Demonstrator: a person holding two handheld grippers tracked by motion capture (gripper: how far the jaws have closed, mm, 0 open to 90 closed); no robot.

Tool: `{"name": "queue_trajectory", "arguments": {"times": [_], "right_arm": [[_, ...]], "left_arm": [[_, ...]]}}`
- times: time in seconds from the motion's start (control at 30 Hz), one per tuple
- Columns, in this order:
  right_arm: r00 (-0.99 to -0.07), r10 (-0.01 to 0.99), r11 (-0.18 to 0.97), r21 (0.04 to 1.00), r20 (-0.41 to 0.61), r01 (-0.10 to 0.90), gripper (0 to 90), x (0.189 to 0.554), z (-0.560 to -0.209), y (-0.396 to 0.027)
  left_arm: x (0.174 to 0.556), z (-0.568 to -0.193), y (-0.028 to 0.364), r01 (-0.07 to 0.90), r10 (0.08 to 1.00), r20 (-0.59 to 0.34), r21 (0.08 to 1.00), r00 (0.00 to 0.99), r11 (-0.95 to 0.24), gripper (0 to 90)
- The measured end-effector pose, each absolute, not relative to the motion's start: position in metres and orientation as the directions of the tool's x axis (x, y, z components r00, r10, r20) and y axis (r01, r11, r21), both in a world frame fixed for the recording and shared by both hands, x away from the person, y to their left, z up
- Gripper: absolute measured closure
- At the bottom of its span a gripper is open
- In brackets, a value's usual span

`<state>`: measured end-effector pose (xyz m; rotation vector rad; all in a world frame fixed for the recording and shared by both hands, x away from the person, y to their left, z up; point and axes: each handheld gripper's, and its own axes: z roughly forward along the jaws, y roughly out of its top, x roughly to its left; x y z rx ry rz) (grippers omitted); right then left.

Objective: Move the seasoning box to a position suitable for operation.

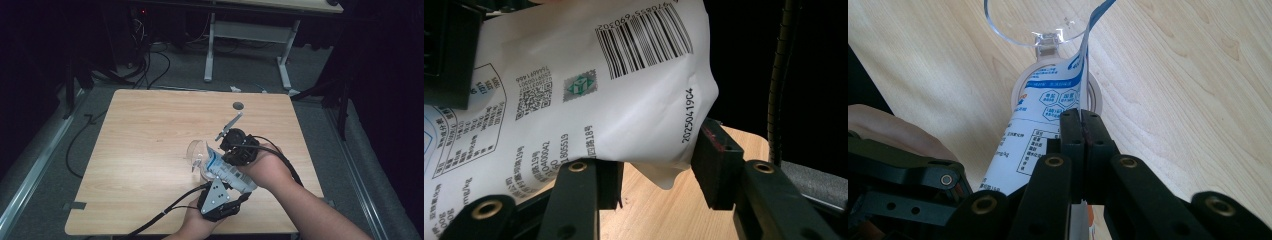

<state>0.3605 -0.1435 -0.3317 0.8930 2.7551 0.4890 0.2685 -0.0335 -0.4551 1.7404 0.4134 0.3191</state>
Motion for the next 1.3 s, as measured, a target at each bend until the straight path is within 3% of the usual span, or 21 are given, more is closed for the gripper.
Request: {"name": "queue_trajectory", "arguments": {"times": [1.3], "right_arm": [[-0.799,0.595,0.766,0.365,-0.092,0.529,90.0,0.3620,-0.3341,-0.1429]], "left_arm": [[0.2688,-0.4548,-0.0346,0.102,0.444,-0.013,0.979,0.896,-0.176,59.9]]}}
